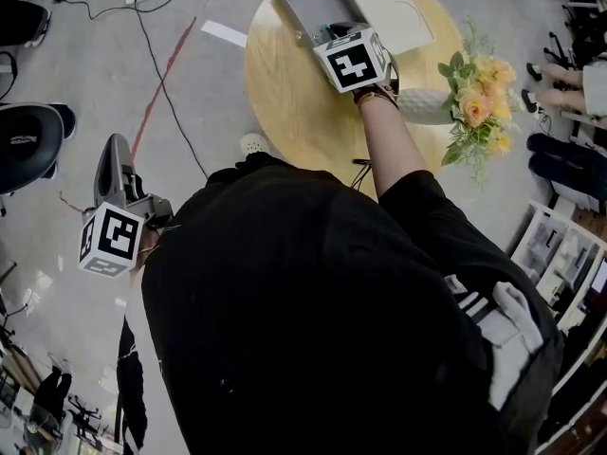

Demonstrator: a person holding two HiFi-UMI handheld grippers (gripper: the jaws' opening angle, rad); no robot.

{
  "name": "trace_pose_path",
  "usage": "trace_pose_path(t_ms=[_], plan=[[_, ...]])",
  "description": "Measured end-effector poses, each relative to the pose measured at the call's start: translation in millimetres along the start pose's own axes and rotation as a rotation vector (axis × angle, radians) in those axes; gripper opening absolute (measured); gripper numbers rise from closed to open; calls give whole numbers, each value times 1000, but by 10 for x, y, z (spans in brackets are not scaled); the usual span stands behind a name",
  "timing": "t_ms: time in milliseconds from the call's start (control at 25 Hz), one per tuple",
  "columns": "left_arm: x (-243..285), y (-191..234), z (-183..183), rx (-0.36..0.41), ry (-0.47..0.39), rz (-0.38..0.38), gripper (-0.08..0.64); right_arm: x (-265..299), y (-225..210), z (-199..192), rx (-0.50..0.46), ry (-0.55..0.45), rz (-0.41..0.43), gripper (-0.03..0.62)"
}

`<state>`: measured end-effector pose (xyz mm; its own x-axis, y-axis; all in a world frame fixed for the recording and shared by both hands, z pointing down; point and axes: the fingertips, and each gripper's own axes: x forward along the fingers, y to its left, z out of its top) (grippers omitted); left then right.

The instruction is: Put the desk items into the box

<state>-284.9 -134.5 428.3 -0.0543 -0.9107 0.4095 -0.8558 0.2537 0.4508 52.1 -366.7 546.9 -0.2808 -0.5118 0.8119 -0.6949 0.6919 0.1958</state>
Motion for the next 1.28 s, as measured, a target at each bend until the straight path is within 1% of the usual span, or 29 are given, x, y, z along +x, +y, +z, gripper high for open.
trace_pose_path(t_ms=[240, 480, 800, 1040, 1280], plan=[[39, -68, -61, 5, 18, -17, 9, 44, 67, -14, -31, 25, 28, 40], [19, -27, -72, 1, 17, -4, 9, 70, 78, -16, -49, 23, 31, 44], [-2, -8, -119, -12, 24, 0, 9, 79, 78, -26, -54, 25, 40, 48], [12, -4, -110, -2, 26, 3, 9, 81, 92, -21, -41, 16, 54, 52], [65, -61, -76, 14, 29, -11, 9, 84, 87, -27, -29, 20, 70, 54]])
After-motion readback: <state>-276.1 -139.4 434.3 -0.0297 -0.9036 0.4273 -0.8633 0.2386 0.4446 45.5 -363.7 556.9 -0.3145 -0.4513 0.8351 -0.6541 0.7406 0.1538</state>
